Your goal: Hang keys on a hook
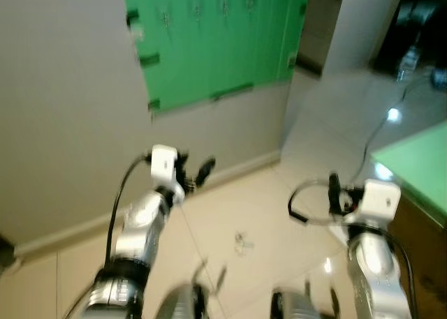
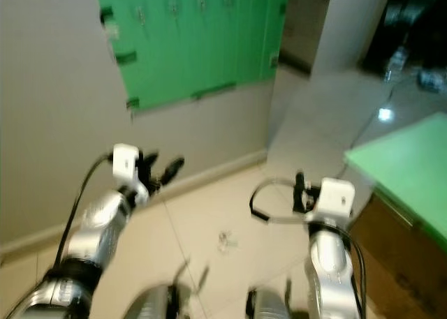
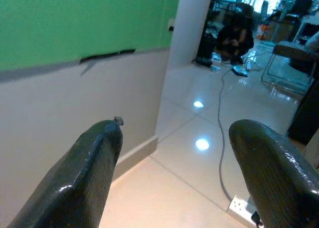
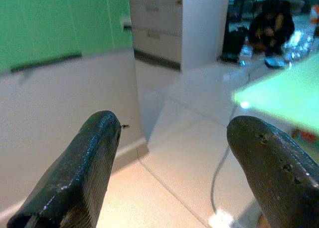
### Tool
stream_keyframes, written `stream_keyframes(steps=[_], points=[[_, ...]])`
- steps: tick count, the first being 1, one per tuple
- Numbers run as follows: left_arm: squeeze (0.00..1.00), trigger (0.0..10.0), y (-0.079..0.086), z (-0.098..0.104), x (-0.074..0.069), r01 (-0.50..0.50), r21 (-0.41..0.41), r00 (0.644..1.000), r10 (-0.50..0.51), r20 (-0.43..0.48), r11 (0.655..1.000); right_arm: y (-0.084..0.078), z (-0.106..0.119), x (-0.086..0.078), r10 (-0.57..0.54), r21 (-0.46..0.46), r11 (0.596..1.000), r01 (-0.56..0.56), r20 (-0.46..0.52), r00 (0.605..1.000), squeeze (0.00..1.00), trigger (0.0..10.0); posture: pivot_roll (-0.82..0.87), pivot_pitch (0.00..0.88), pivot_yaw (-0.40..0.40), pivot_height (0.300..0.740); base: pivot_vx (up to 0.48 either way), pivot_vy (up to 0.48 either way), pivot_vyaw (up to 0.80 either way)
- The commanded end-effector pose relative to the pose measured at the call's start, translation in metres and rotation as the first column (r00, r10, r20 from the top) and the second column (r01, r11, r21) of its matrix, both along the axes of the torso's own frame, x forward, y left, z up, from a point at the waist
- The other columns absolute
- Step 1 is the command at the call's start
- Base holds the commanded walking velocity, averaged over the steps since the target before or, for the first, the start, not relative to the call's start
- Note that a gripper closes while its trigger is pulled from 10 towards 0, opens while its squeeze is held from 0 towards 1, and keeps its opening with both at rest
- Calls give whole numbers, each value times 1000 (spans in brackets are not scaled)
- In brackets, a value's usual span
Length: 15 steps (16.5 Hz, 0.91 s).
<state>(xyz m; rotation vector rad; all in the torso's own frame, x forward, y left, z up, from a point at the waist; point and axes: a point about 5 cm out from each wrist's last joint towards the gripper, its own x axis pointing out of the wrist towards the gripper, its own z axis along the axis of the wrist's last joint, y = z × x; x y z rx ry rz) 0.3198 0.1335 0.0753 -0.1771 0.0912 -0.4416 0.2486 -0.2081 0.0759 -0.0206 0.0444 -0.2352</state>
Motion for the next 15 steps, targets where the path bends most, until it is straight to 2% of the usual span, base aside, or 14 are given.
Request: stream_keyframes(steps=[1, 4, 9, 15], points=[[0, 10000, -3, 1, 2, 10, -5, 1000, -10, -9, 1000, 0, -3, -2, -18, -13, 1000, 18, -12, 1000, 0, 10000, -144, 0, 85, 613, 0, 0, 0], [0, 10000, -4, 1, 2, 17, -2, 1000, -17, -9, 1000, 0, -6, -2, -17, -10, 1000, 17, -34, 999, 0, 10000, -145, 0, 84, 613, 0, 0, 0], [0, 10000, -11, 0, 1, 42, 28, 999, -42, 5, 999, -4, -4, -3, -42, -9, 999, 42, -22, 999, 0, 10000, -153, 0, 88, 613, 0, 0, -765], [0, 10000, -19, -1, -1, 70, -8, 998, -70, -4, 998, -7, -3, -1, -44, -24, 999, 43, -15, 999, 0, 10000, -159, 0, 91, 613, 0, 0, -779]])
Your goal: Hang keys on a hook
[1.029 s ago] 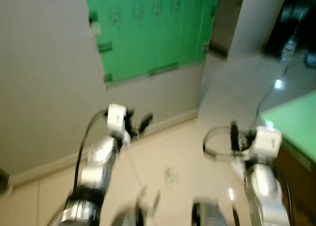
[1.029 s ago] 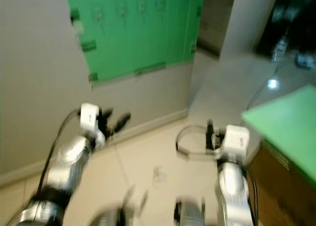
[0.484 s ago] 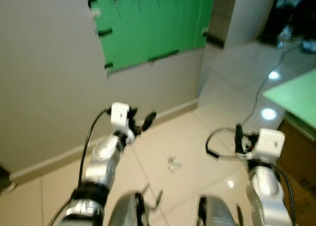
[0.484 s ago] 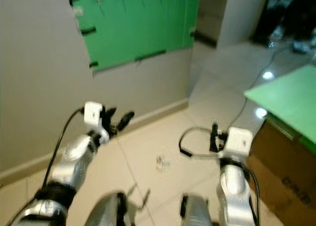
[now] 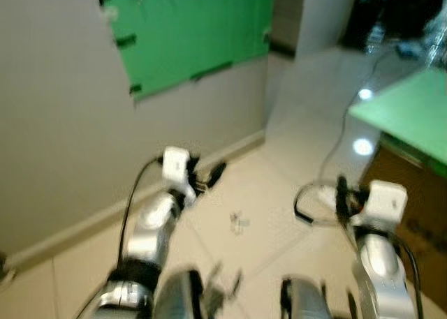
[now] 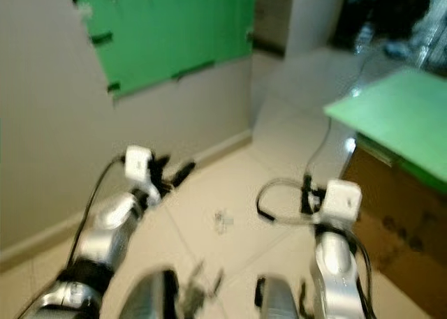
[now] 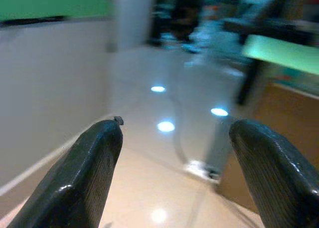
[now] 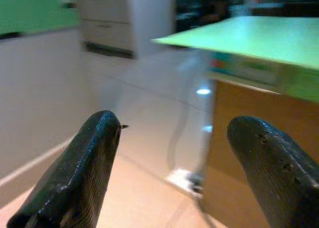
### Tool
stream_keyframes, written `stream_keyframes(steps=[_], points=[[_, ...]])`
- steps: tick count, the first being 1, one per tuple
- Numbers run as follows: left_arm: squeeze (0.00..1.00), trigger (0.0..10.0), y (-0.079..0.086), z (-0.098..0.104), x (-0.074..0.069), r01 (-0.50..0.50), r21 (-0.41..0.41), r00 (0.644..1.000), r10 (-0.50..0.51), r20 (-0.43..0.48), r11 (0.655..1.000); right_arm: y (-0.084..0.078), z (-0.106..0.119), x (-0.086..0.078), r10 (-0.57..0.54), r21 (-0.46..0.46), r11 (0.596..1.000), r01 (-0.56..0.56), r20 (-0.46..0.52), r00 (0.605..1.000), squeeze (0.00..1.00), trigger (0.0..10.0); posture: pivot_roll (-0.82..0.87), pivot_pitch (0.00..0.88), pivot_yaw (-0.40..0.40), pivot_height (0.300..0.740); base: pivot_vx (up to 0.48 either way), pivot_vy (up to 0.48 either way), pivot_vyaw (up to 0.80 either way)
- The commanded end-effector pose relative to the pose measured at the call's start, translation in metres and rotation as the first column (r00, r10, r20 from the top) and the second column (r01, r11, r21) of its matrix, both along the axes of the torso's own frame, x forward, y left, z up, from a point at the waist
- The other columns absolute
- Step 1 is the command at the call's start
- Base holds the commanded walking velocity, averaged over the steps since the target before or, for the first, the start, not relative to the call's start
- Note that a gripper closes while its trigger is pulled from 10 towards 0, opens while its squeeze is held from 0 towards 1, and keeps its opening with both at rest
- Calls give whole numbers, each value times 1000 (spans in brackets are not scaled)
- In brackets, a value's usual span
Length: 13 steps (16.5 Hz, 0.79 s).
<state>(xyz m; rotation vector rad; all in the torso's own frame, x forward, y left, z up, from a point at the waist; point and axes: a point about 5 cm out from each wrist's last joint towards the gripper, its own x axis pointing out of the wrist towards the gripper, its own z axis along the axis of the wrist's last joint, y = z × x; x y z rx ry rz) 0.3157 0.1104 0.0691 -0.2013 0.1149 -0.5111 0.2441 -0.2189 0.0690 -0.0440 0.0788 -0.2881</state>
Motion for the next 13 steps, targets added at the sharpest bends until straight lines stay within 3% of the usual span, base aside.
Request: stream_keyframes(steps=[1, 13], points=[[0, 10000, 4, 5, 3, -1, 14, 1000, 0, 19, 1000, 4, 4, 3, 10, -4, 1000, -10, 20, 1000, 0, 10000, -159, 0, 91, 613, 0, 0, -781], [0, 10000, 1, 2, 1, 5, 37, 1000, -6, 25, 999, 1, 4, -2, -5, -3, 1000, 5, 20, 1000, 0, 10000, -166, 0, 94, 613, 0, 0, -782]])
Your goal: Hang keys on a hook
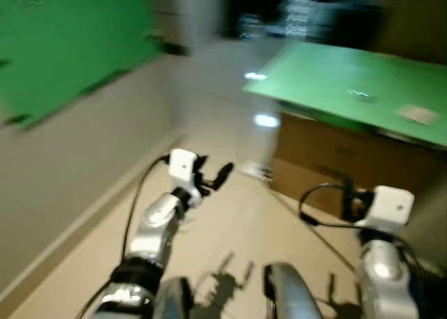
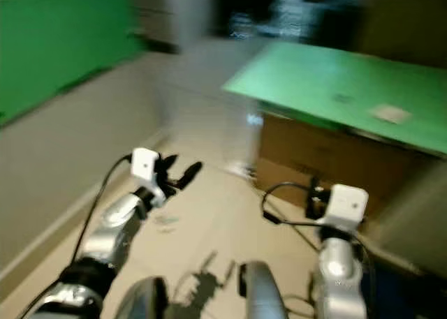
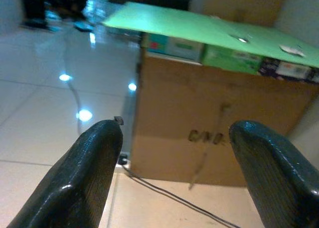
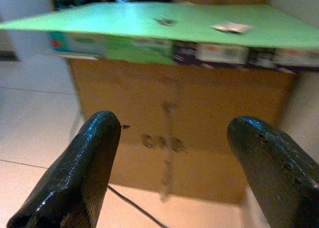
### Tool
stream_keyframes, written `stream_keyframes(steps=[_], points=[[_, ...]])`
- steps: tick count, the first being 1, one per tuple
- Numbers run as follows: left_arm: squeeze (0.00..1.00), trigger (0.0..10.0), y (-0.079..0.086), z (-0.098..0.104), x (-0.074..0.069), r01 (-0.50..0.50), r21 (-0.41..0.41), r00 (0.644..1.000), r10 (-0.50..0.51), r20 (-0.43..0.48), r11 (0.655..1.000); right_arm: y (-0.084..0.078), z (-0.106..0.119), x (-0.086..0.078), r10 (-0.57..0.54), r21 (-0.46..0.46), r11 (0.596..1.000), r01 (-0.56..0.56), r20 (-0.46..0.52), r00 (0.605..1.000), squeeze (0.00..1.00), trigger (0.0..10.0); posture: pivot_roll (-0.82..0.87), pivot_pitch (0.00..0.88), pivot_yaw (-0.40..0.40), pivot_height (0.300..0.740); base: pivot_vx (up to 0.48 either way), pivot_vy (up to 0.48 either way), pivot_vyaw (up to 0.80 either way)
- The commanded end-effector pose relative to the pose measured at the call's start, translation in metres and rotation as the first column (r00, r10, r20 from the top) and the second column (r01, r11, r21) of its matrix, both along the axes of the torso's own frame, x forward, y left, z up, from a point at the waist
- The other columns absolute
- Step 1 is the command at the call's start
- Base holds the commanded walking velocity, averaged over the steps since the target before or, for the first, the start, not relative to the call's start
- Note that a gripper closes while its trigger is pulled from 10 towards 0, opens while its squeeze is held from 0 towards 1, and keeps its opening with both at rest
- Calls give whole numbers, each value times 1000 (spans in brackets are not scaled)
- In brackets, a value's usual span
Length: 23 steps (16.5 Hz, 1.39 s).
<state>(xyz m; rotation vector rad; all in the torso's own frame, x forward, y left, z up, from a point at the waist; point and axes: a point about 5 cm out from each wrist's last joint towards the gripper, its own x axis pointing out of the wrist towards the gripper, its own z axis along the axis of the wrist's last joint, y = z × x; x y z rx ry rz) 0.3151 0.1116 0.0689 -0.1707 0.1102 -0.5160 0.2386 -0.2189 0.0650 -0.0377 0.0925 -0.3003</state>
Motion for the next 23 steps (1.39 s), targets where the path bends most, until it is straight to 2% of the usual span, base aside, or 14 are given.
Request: stream_keyframes(steps=[1, 2, 3, 4, 5, 7, 8, 11, 12, 15, 21, 23], points=[[0, 10000, 1, 1, 2, -49, 12, 999, 49, 6, 999, 0, 6, 2, 2, -21, 1000, -1, 26, 1000, 0, 10000, -169, 0, 96, 613, 0, 0, -788], [0, 10000, 1, 0, 2, -59, 3, 998, 59, 3, 998, 0, 6, 2, -1, -26, 1000, 2, 22, 1000, 0, 10000, -169, 0, 97, 613, 0, 0, -788], [0, 10000, 4, 1, 3, -122, -14, 992, 122, 3, 992, 0, 6, 1, -7, -37, 999, 8, 24, 1000, 0, 10000, -170, 0, 100, 613, 0, 0, -781], [0, 10000, 14, 4, 6, -284, 11, 958, 284, 34, 959, -1, 8, 1, -10, -57, 998, 12, 37, 999, 0, 10000, -175, 0, 103, 613, 0, 0, 0], [0, 10000, 14, 9, 4, -301, 18, 951, 298, 86, 954, -3, 9, 0, -21, -48, 999, 24, 54, 998, 0, 10000, -177, 0, 103, 613, 0, 0, 0], [0, 10000, 20, 7, 5, -327, 28, 944, 325, 64, 945, -6, 9, -2, -43, -18, 999, 44, 62, 997, 0, 10000, -176, 0, 102, 613, 0, 0, 0], [1000, 10000, 22, 9, 6, -320, 6, 945, 319, 76, 947, -6, 8, -2, -40, -19, 999, 42, 60, 997, 0, 10000, -175, 0, 101, 613, 0, 0, 0], [1000, 10000, 6, 19, 9, -265, 9, 958, 262, 115, 964, -2, 8, 2, -9, -33, 999, 11, 66, 998, 0, 10000, -172, 0, 96, 613, 0, 0, 0], [0, 10000, 4, 18, 11, -257, 15, 962, 254, 96, 966, 0, 8, 3, 2, -42, 999, 1, 62, 998, 0, 10000, -172, 0, 95, 613, 0, 0, 0], [0, 10000, 4, 25, 11, -249, -12, 959, 248, 134, 969, 0, 11, 2, 11, -48, 999, -7, 81, 997, 0, 10000, -177, 0, 98, 627, 320, 0, 0], [0, 10000, -6, 23, 8, -187, -22, 973, 188, 132, 982, -3, 13, -2, 21, -62, 998, -15, 89, 996, 0, 10000, -187, 0, 98, 681, 480, 0, 0], [0, 10000, -7, 22, 9, -196, -57, 975, 201, 99, 979, -3, 13, -1, 29, -64, 998, -24, 89, 996, 0, 10000, -188, 0, 99, 700, 480, 0, 0]])
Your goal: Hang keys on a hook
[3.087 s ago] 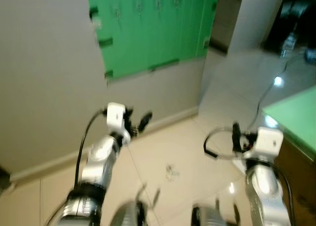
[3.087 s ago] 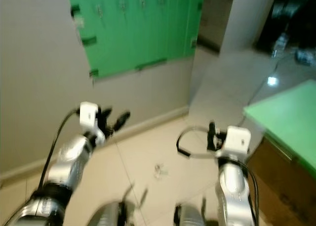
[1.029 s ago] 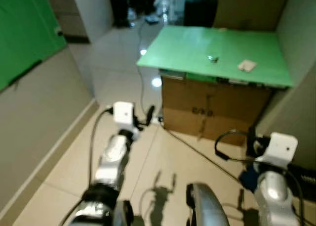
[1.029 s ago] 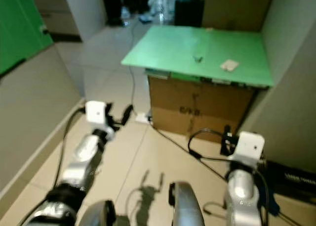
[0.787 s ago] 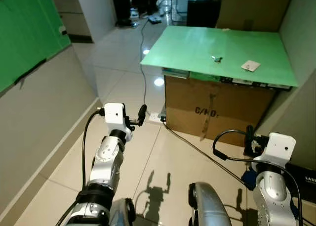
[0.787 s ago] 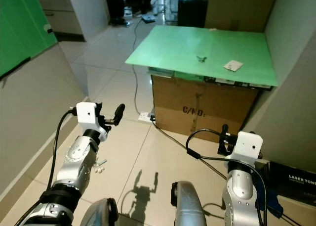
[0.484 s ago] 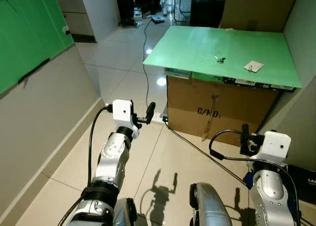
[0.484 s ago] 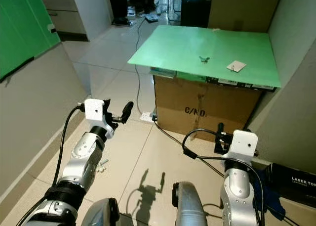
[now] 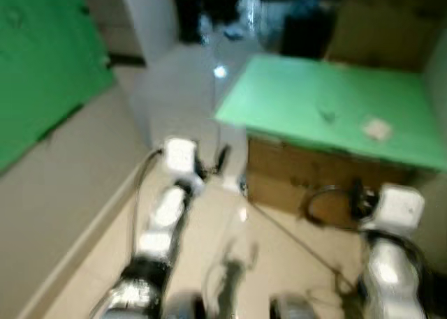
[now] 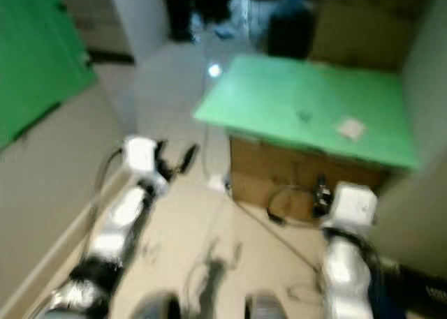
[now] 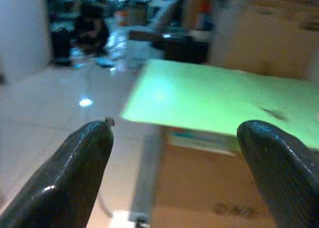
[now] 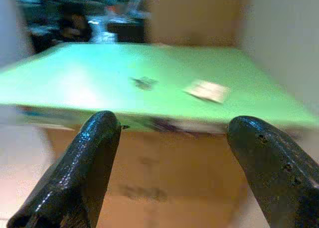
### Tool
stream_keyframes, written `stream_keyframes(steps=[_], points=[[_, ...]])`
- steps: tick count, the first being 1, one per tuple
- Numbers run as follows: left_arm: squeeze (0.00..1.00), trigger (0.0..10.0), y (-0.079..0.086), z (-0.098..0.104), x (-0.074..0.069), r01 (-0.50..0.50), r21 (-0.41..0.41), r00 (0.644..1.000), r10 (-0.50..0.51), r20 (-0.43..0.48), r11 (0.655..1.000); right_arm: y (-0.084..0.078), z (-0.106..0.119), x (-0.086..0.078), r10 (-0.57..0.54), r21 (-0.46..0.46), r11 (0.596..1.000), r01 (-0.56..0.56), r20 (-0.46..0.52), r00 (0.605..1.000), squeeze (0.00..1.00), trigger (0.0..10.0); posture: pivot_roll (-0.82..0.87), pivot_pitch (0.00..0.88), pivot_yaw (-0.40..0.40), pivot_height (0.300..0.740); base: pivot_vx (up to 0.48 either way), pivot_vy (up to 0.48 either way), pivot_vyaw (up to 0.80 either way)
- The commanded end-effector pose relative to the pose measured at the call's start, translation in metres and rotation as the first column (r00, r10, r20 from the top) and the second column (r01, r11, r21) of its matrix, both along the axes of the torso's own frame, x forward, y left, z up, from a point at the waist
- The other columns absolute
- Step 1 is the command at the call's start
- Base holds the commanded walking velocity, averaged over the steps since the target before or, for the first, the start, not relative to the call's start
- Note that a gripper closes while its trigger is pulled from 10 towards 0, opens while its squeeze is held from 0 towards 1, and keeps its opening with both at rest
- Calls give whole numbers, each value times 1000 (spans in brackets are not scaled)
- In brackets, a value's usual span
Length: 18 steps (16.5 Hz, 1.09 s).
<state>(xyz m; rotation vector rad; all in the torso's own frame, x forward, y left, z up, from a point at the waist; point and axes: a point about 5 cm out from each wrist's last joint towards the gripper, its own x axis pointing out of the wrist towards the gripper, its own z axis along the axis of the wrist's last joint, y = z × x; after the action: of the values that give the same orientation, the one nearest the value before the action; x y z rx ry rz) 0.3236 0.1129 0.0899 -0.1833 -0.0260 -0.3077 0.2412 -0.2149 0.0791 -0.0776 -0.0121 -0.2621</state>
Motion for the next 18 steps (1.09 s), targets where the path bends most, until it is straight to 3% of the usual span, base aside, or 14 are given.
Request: stream_keyframes(steps=[1, 4, 8, 10, 12, 18], points=[[0, 10000, -8, 0, 1, 14, -35, 1000, -15, -21, 999, -7, 0, -3, -14, -9, 1000, 14, -4, 1000, 0, 10000, -189, 0, 99, 710, 480, 0, 0], [0, 10000, -14, 3, 0, 59, -12, 998, -59, 2, 998, -7, 1, -1, -13, -13, 1000, 13, -2, 1000, 0, 10000, -189, 0, 100, 738, 480, 0, 0], [0, 10000, -21, 3, -2, 129, 24, 992, -129, 5, 991, -7, 0, -1, -30, -10, 1000, 29, -10, 1000, 0, 10000, -190, 0, 103, 740, 478, 0, 0], [0, 10000, -25, 1, -4, 154, 55, 988, -154, -3, 987, -8, -2, -1, -43, -7, 999, 43, -19, 999, 0, 10000, -191, 0, 106, 740, 0, 0, 0], [0, 10000, -29, 0, -6, 184, 33, 983, -184, -2, 982, -8, -2, -1, -45, -9, 999, 45, -22, 999, 0, 10000, -192, 0, 111, 740, 0, 0, 0], [0, 10000, -30, 1, -5, 218, 26, 976, -218, -16, 976, -14, -10, -4, -101, 46, 994, 103, -57, 993, 0, 10000, -201, 0, 129, 740, 247, -382, 0]])
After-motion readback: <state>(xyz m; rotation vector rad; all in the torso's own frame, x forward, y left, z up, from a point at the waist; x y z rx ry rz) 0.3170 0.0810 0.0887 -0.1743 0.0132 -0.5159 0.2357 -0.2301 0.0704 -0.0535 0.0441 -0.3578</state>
